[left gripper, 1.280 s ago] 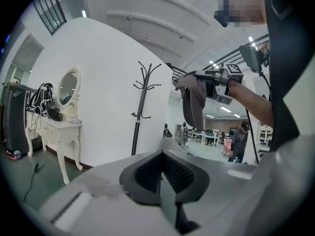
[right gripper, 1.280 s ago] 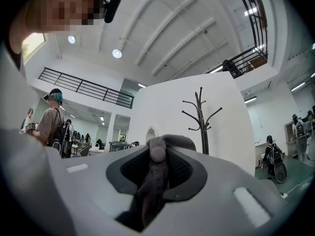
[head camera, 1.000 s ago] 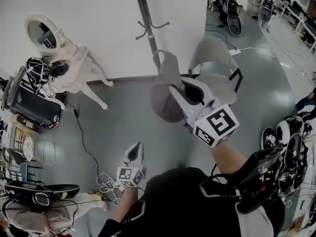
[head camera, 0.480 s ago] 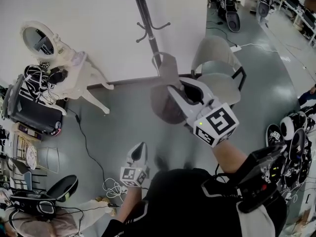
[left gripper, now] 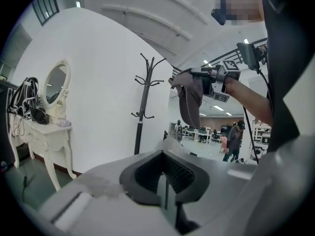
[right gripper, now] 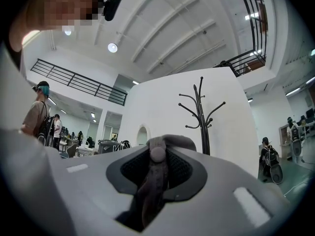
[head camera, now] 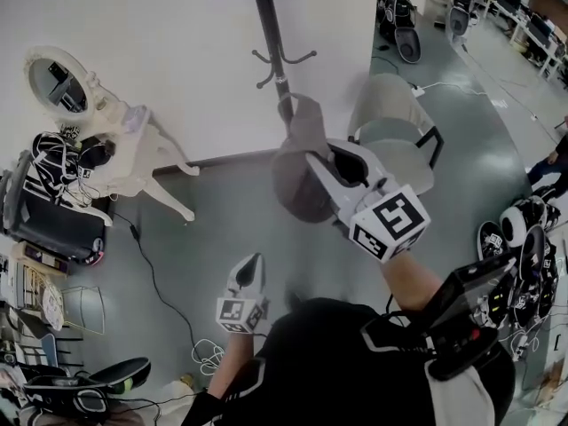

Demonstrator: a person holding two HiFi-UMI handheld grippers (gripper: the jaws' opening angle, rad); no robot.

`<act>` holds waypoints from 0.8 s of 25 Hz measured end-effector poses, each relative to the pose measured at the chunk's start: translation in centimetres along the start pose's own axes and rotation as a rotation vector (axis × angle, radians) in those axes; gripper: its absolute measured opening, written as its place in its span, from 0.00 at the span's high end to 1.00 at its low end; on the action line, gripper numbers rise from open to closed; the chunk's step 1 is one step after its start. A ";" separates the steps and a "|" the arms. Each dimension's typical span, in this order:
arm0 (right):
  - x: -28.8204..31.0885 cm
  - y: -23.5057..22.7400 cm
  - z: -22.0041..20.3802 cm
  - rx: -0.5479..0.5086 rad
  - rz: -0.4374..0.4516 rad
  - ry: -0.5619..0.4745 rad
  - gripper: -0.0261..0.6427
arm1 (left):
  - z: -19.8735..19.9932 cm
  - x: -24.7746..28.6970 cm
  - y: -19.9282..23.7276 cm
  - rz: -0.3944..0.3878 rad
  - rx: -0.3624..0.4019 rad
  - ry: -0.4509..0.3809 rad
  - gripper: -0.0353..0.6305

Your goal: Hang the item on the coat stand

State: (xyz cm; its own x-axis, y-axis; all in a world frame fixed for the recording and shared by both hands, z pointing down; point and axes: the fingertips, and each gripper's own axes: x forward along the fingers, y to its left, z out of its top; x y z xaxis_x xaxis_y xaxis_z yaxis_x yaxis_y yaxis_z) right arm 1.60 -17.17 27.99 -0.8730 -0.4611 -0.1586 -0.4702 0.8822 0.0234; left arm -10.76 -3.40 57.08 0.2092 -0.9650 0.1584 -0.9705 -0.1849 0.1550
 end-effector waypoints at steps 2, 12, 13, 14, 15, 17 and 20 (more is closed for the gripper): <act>1.5 0.3 -0.2 -0.005 -0.017 0.001 0.84 | 0.4 0.3 1.6 -0.011 0.012 -0.002 0.91; 6.2 1.7 -1.3 -0.020 -0.111 0.018 0.83 | 0.2 0.5 7.0 -0.104 0.018 0.012 0.91; 6.6 1.8 -1.5 -0.019 -0.120 0.019 0.84 | 0.1 0.6 7.4 -0.114 0.029 0.015 0.91; 7.0 1.8 -1.6 -0.018 -0.128 0.021 0.84 | 0.1 0.7 7.7 -0.122 0.043 0.018 0.91; 7.3 1.9 -1.8 -0.018 -0.135 0.023 0.84 | 0.2 0.8 8.0 -0.129 0.054 0.019 0.91; 8.1 2.1 -2.1 -0.022 -0.141 0.032 0.84 | 0.3 0.9 8.5 -0.140 0.057 0.014 0.91; 9.0 2.2 -2.4 -0.028 -0.140 0.047 0.84 | 0.4 1.3 9.0 -0.151 0.044 0.006 0.91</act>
State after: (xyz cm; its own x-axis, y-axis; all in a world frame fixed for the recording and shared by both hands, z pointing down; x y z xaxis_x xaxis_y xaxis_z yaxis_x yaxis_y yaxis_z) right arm -7.56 -19.58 28.96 -0.8035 -0.5840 -0.1159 -0.5907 0.8063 0.0321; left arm -19.31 -6.39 58.30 0.3541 -0.9242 0.1427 -0.9320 -0.3363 0.1352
